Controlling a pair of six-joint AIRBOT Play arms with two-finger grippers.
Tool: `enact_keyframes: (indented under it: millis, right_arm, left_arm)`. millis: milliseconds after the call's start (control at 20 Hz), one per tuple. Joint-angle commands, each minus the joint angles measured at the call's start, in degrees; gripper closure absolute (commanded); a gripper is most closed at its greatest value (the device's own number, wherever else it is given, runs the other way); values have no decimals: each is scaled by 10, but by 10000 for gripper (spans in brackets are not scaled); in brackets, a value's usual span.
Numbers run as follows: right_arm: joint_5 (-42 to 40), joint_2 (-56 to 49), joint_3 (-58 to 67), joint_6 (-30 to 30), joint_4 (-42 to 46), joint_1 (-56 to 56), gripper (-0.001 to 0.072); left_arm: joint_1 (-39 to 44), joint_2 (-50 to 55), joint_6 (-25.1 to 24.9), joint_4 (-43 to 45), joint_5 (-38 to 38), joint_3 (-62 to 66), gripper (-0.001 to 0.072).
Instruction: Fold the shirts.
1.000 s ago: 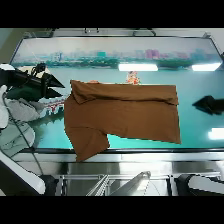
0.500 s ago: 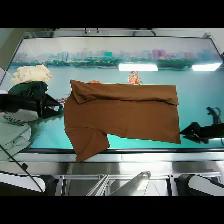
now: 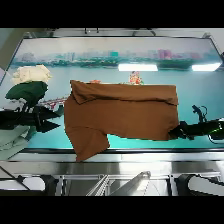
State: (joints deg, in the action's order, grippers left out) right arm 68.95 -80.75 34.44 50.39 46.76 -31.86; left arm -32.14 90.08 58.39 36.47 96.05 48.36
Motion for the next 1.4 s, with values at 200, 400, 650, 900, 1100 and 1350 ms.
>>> enact_keyframes:
  millis: [200,400,650,900,1100,1350]
  right_arm:
    - [5,-2,18,-23,-31,3,690]
    - [4,-2,18,-27,-31,3,690]
    - [3,-2,18,-33,-35,3,690]
    - [3,-2,18,-35,-36,3,690]
    - [7,-2,18,-35,-46,3,690]
    - [23,-2,18,-37,-46,3,690]
  left_arm:
    - [-7,-75,-1,60,-89,-78,705]
    - [-7,-83,3,61,-124,-111,338]
    - [-7,-83,1,61,-174,-157,309]
    - [73,-82,0,78,-243,-158,297]
    - [171,-82,21,85,-276,-126,274]
    - [229,-83,22,85,-164,-72,475]
